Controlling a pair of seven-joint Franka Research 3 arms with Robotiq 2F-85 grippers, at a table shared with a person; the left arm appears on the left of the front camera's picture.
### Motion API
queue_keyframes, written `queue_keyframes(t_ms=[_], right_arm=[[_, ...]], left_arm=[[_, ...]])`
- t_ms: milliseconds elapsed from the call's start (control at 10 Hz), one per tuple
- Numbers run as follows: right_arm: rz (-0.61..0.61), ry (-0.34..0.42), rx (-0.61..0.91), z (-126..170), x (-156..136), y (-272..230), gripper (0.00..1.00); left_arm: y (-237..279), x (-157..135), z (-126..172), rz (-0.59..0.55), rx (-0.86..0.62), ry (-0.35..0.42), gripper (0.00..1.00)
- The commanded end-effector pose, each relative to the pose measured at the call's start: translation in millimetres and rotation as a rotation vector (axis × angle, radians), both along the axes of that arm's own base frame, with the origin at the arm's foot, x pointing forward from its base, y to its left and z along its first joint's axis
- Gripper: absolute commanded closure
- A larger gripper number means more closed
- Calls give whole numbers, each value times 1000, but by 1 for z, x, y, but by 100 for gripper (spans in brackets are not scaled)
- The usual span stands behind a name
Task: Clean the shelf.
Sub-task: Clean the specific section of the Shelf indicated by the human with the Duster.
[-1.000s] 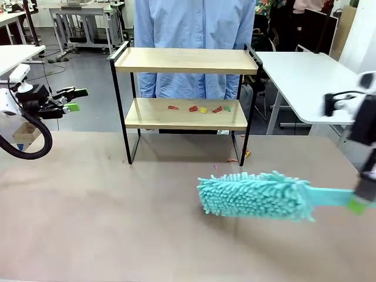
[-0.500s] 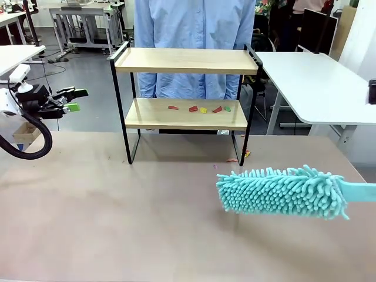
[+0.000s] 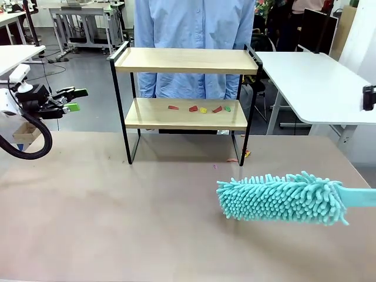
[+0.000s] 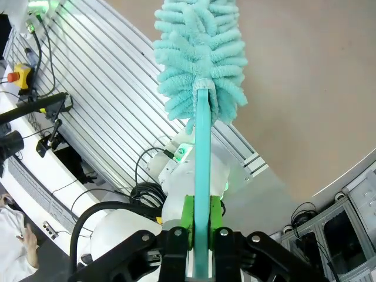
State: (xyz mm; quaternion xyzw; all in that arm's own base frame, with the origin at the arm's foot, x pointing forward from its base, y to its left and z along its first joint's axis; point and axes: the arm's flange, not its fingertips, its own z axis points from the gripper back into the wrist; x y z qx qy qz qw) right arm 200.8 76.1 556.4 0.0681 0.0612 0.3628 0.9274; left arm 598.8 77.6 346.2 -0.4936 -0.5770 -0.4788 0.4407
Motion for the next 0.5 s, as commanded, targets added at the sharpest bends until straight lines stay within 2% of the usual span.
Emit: queue_keyframes(t_ms=[0, 400], right_arm=[[21, 4, 16, 3, 0, 0, 87], [21, 4, 16, 3, 0, 0, 87]], left_arm=[[1, -2, 3, -3, 3, -4, 0], [1, -2, 3, -3, 3, -4, 0]])
